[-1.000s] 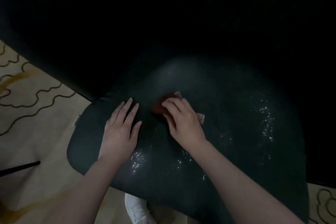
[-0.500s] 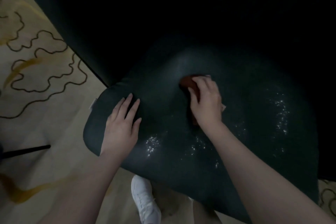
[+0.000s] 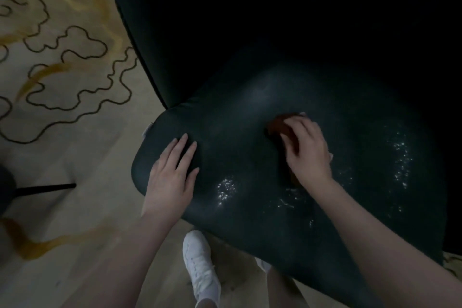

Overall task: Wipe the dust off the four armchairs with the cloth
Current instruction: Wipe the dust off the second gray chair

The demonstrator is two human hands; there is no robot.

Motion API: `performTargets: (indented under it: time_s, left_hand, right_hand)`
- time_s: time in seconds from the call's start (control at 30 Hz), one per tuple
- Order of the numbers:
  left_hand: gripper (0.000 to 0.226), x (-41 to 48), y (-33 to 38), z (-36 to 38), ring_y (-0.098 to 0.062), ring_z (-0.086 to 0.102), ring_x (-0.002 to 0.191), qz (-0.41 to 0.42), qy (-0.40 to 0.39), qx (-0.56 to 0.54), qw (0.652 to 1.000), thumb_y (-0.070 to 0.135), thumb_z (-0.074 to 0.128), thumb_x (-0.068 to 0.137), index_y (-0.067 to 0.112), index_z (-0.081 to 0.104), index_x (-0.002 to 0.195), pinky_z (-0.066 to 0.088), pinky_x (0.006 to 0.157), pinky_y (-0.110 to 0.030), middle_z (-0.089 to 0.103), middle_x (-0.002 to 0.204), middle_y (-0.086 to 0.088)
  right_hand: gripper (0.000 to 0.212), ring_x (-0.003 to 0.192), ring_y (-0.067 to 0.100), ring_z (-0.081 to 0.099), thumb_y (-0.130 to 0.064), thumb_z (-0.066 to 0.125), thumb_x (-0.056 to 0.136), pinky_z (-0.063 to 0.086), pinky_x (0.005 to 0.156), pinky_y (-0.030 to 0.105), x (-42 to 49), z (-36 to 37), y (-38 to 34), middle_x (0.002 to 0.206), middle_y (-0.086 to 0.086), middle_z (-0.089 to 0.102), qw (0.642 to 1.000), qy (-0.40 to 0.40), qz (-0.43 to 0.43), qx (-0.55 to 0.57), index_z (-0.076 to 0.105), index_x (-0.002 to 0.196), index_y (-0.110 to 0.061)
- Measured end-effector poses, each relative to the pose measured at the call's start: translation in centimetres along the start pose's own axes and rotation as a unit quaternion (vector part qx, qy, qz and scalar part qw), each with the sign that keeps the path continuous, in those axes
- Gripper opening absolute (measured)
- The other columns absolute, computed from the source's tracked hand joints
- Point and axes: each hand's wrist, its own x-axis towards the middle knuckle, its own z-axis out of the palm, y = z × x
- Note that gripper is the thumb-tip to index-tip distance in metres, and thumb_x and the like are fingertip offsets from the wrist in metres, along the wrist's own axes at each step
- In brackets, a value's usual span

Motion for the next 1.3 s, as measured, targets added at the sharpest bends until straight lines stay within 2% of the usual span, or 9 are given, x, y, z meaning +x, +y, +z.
performTargets:
  time_s: [0.1,0.3,0.5,0.63,0.77,0.9,1.03,1.17,1.3]
  left_hand:
    - [0.054,-0.6,-0.1,0.1,-0.029,0.035,0.142,0.002,0.007,-0.005,1.0,0.036,0.039,0.097,0.01,0.05,0.143,0.035,0.11,-0.045,0.04,0.154,-0.008]
    - [0.054,-2.4,-0.7,0.0,-0.028,0.034,0.142,-0.001,0.001,-0.016,1.0,0.037,0.039,0.097,0.01,0.05,0.143,0.036,0.111,-0.047,0.04,0.154,-0.008]
    - [0.058,-3.5,-1.2,-0.1,-0.025,0.028,0.144,0.006,-0.016,0.0,1.0,0.038,0.042,0.095,0.011,0.045,0.146,0.028,0.113,-0.041,0.035,0.157,-0.007]
    - [0.06,-3.6,-1.2,0.4,-0.028,0.028,0.145,-0.004,-0.014,-0.009,1.0,0.023,0.066,0.093,0.011,0.044,0.147,0.029,0.114,-0.044,0.033,0.158,-0.008]
    - [0.062,-3.8,-1.0,0.6,-0.029,0.029,0.146,-0.018,-0.006,-0.014,1.0,0.023,0.066,0.091,0.011,0.043,0.147,0.031,0.114,-0.047,0.034,0.158,-0.008]
    - [0.061,-4.7,-0.6,1.1,-0.029,0.027,0.146,-0.053,0.023,-0.029,0.998,0.023,0.065,0.092,0.011,0.042,0.148,0.03,0.116,-0.047,0.032,0.158,-0.008]
    - [0.056,-6.3,0.2,2.0,-0.026,0.025,0.148,-0.086,0.046,-0.038,0.994,0.035,0.046,0.097,0.012,0.042,0.148,0.03,0.117,-0.046,0.03,0.16,-0.006]
    - [0.057,-7.8,0.9,2.8,-0.025,0.022,0.149,-0.117,0.05,-0.041,0.991,0.04,0.037,0.098,0.014,0.039,0.149,0.03,0.117,-0.048,0.027,0.161,-0.005]
    - [0.054,-9.2,1.7,3.6,-0.023,0.021,0.149,-0.146,0.066,-0.053,0.986,0.032,0.048,0.099,0.014,0.039,0.149,0.03,0.116,-0.047,0.026,0.161,-0.003]
  right_hand:
    - [0.027,0.104,0.035,0.056,-0.002,0.066,0.088,0.045,0.099,0.042,0.4,2.4,-3.3,0.116,0.016,0.063,1.0,0.019,-0.001,0.018,0.065,0.115,0.0]
    - [0.032,0.099,0.033,0.059,0.0,0.074,0.084,0.051,0.093,0.044,-5.1,1.7,-3.4,0.118,0.012,0.064,0.985,-0.098,-0.142,0.03,0.067,0.115,-0.002]
    - [0.029,0.114,0.03,0.054,-0.006,0.067,0.09,0.038,0.105,0.028,-3.4,0.8,-2.0,0.119,0.014,0.062,0.999,-0.027,-0.029,0.004,0.065,0.119,-0.002]
    - [0.028,0.116,0.03,0.051,-0.009,0.062,0.094,0.035,0.105,0.029,-0.2,3.2,-5.5,0.123,0.014,0.06,1.0,-0.002,0.007,0.013,0.063,0.12,-0.003]
    - [0.025,0.102,0.035,0.056,-0.004,0.066,0.087,0.045,0.096,0.041,0.0,5.0,-8.5,0.113,0.014,0.064,0.987,-0.066,-0.146,0.012,0.066,0.112,-0.002]
    - [0.033,0.096,0.036,0.058,0.0,0.073,0.08,0.053,0.083,0.049,-2.9,4.4,-7.2,0.115,0.013,0.066,0.933,-0.181,-0.31,-0.008,0.067,0.112,-0.003]
    - [0.038,0.093,0.034,0.063,0.004,0.079,0.073,0.056,0.075,0.05,-5.9,2.0,-3.4,0.117,0.011,0.068,0.893,-0.245,-0.377,-0.023,0.071,0.11,-0.005]
    - [0.033,0.1,0.034,0.06,0.004,0.075,0.079,0.053,0.086,0.051,-4.0,1.0,-1.9,0.115,0.017,0.067,0.938,-0.173,-0.3,0.005,0.069,0.111,0.001]
    - [0.027,0.107,0.034,0.054,-0.002,0.064,0.088,0.044,0.099,0.042,-2.4,3.3,-4.9,0.117,0.016,0.062,0.978,-0.084,-0.188,0.034,0.065,0.115,0.0]
